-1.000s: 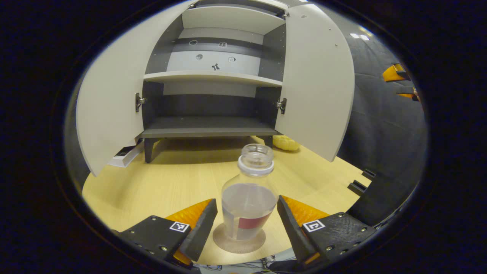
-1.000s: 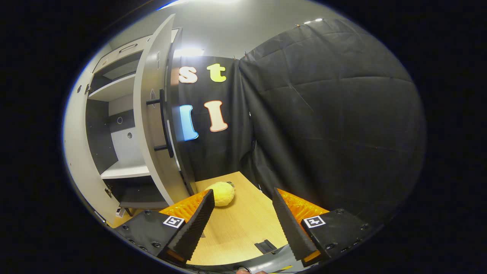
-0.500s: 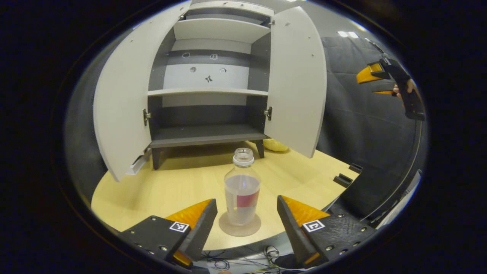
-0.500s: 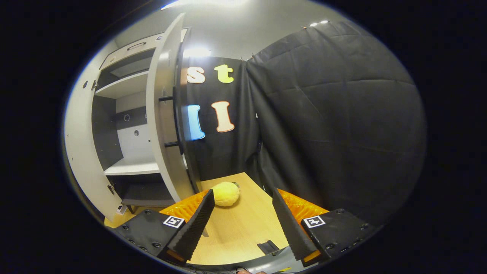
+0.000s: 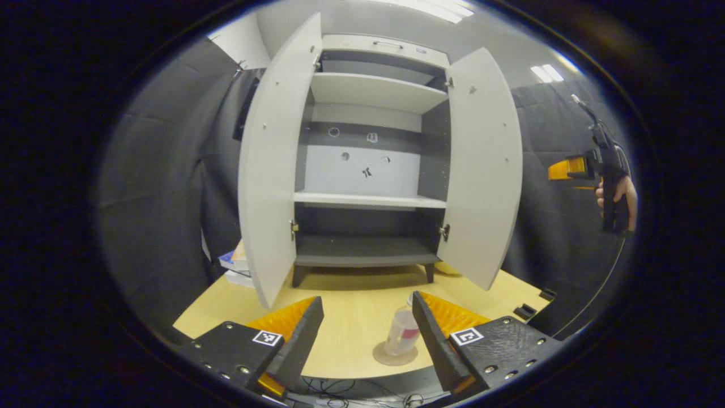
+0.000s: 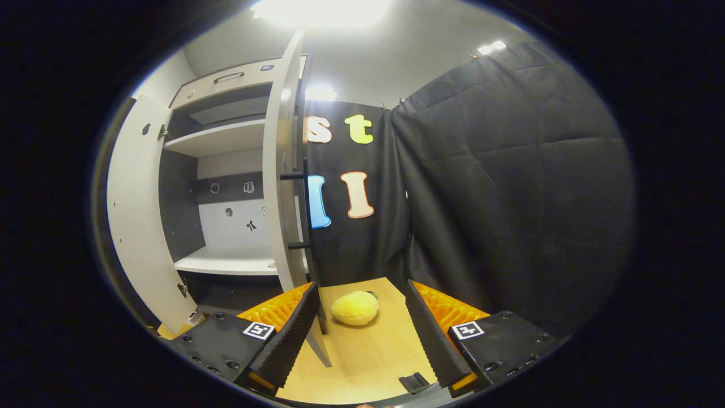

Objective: Grasp the bottle in the cabinet with the left hand and place it on the coaster, then close the right door with the right hand and the left door with the left hand.

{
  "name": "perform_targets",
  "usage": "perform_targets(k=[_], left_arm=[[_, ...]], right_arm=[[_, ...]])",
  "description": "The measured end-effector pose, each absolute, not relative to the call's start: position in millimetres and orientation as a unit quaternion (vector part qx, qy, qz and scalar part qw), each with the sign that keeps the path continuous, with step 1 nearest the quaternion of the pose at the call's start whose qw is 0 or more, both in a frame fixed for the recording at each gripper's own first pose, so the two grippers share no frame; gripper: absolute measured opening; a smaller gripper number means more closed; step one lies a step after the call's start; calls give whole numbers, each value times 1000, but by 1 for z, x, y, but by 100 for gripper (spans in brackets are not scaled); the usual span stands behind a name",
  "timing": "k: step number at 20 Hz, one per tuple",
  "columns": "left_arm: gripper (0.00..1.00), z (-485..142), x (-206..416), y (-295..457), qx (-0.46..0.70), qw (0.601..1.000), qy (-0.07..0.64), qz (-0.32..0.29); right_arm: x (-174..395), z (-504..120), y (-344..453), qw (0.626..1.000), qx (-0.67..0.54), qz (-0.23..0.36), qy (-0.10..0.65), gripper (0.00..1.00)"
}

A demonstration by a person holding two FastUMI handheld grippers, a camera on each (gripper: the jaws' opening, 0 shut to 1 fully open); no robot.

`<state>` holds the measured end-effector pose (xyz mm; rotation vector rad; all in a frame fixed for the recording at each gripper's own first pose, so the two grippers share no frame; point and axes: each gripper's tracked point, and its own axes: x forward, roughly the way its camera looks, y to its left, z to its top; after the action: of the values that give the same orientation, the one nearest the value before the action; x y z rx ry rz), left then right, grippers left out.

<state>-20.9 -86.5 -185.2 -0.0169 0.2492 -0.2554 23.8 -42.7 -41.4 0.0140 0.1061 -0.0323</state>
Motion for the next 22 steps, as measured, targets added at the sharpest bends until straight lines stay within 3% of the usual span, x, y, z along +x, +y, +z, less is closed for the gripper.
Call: perform_targets(k=[2,3,7,8,9,10,12,13,15,17,18,22], left_arm=[[96,-159,-13,-73,-13,988,110,-103],[92,-145,-8,-66,-17,990,102,-95],[92,-94,5,-59,-27,994,72,-74],[96,-83,9,-58,-27,995,70,-67],[92,-76,16,-57,-25,995,77,-57],[96,-68,23,-59,-27,995,83,-51],[92,-45,46,-63,-38,995,82,-35],[96,-34,53,-65,-44,996,75,-31],[92,-13,68,-65,-46,997,53,-15],[96,2,79,-61,-43,998,37,4],[92,11,81,-59,-41,999,28,14],[96,30,80,-57,-22,999,7,41]], right_arm=[[33,-28,-43,999,6,-13,43,96],[38,-20,-46,999,10,-16,34,96],[57,7,-51,999,28,-16,-1,96],[61,12,-54,999,28,-15,-7,98],[67,18,-59,999,28,-13,-12,96],[72,22,-63,999,28,-12,-15,96],[86,29,-68,999,33,-6,-20,98],[94,33,-69,999,35,2,-22,96],[112,26,-70,999,38,23,-7,96],[122,21,-77,999,28,38,5,96],[128,22,-81,999,20,44,5,96],[148,34,-77,996,28,85,7,97]])
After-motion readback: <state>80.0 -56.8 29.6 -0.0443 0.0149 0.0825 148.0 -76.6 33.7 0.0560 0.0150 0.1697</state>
